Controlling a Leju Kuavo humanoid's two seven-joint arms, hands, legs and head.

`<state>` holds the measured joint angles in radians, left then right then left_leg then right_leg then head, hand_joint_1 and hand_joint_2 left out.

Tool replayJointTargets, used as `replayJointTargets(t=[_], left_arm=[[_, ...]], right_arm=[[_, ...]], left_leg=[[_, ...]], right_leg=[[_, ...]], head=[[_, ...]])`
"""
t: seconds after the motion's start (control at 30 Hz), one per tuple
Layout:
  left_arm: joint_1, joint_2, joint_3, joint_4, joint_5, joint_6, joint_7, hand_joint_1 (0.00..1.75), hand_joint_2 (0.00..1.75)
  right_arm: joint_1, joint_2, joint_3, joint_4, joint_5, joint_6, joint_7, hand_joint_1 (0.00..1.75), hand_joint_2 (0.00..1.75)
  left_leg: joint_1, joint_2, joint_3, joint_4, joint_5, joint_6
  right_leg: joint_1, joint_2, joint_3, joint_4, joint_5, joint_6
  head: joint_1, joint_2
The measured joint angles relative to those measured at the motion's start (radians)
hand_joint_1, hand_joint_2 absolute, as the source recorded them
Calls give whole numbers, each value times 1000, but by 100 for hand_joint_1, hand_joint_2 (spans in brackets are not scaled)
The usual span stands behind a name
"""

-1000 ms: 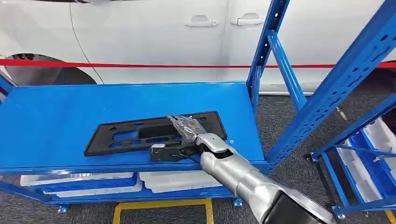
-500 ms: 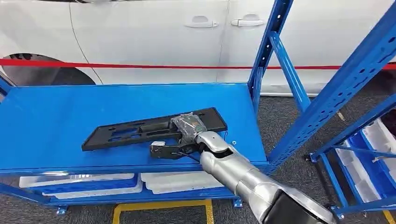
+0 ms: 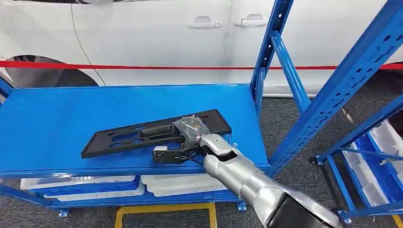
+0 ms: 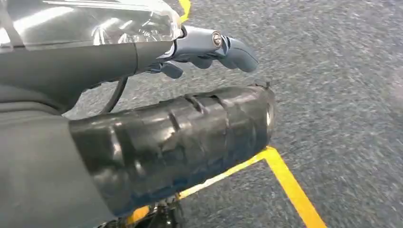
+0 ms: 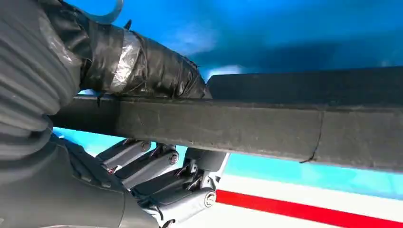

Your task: Take the parts from the cabinet and place them on the table.

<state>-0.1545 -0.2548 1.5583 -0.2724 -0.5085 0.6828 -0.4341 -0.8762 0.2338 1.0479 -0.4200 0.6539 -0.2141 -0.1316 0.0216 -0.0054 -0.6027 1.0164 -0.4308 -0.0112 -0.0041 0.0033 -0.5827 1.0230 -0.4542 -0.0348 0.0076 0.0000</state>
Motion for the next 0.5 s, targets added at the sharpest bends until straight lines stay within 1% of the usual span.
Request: replayJointTargets(t=[0.03, 0.07, 0.1, 0.13, 0.17, 0.2, 0.23, 0.27, 0.3, 0.33, 0.37, 0.4, 0.47, 0.5], left_arm=[[0, 0, 0, 0, 3, 0, 0, 0, 0], [1, 0, 0, 0, 6, 0, -1, 0, 0], [1, 0, 0, 0, 8, 0, -1, 0, 0], [2, 0, 0, 0, 12, 0, -2, 0, 0], [3, 0, 0, 0, 16, 0, -2, 0, 0], [4, 0, 0, 0, 18, 0, -3, 0, 0], [4, 0, 0, 0, 21, 0, -5, 0, 0], [4, 0, 0, 0, 26, 0, -7, 0, 0], [3, 0, 0, 0, 29, 0, -8, 0, 0], [4, 0, 0, -1, 32, 0, -9, 0, 0], [3, -2, 0, -1, 37, 0, -9, 0, 0], [2, -3, 0, -1, 39, 0, -9, 0, 0], [3, -3, 0, -2, 45, 0, -10, 0, 0], [4, -3, 0, -2, 49, 0, -10, 0, 0]], right_arm=[[0, 0, 0, -1, 9, -28, -3, 175, 175], [1, 0, 0, -3, 21, -61, -5, 175, 175], [4, 0, 0, -8, 34, -95, -7, 175, 175], [9, 0, 0, -18, 49, -127, -8, 175, 175], [14, 0, 0, -31, 66, -154, -8, 175, 175], [23, -1, 0, -52, 87, -179, -3, 175, 175], [32, -3, 0, -80, 110, -203, 2, 175, 175], [40, -5, 0, -106, 132, -222, 9, 175, 175], [47, -8, 0, -142, 157, -241, 18, 175, 175], [56, -13, -1, -178, 180, -259, 25, 175, 175], [63, -19, -1, -217, 205, -283, 32, 175, 175], [76, -24, -2, -256, 229, -298, 41, 175, 175], [105, -39, -6, -333, 271, -320, 50, 175, 175], [117, -45, -7, -373, 290, -326, 54, 175, 175]], left_leg=[[1, 1, -9, 23, -20, -3], [2, 1, -33, 78, -58, -5], [2, 1, -67, 153, -97, -8], [2, 2, -107, 240, -133, -11], [2, 2, -133, 296, -146, -13], [2, 2, -138, 306, -137, -14], [3, 2, -119, 264, -103, -14], [3, 2, -84, 192, -60, -13], [4, 3, -41, 102, -16, -12], [4, 4, -12, 29, -3, -9], [-3, 3, 2, 11, -15, -5], [-2, 1, -3, 19, -14, 3], [-3, 0, -4, 18, -15, 11], [4, 1, 0, 10, -11, 19]], right_leg=[[0, -3, 3, -5, 3, -6], [-1, -4, 0, -5, 4, -12], [0, -4, -2, -4, 4, -13], [1, -4, -4, -2, 3, -14], [2, -4, -6, 0, 3, -14], [2, -3, -7, 2, 2, -15], [2, -2, -6, 4, 0, -15], [1, 0, -6, 7, -3, -13], [0, 2, -5, 12, -6, -9], [0, 2, -8, 17, -12, -3], [10, 2, -16, 27, -15, 2], [8, 2, -17, 23, -12, 6], [9, 1, -13, 18, -11, 12], [11, 2, -13, 21, -16, 19]], head=[[0, 0], [-1, 0], [-1, 0], [-1, 0], [-1, 0], [-1, 0], [-1, 0], [-1, 0], [-1, 0], [0, 0], [-2, 0], [0, 0], [0, 0], [0, 0]])
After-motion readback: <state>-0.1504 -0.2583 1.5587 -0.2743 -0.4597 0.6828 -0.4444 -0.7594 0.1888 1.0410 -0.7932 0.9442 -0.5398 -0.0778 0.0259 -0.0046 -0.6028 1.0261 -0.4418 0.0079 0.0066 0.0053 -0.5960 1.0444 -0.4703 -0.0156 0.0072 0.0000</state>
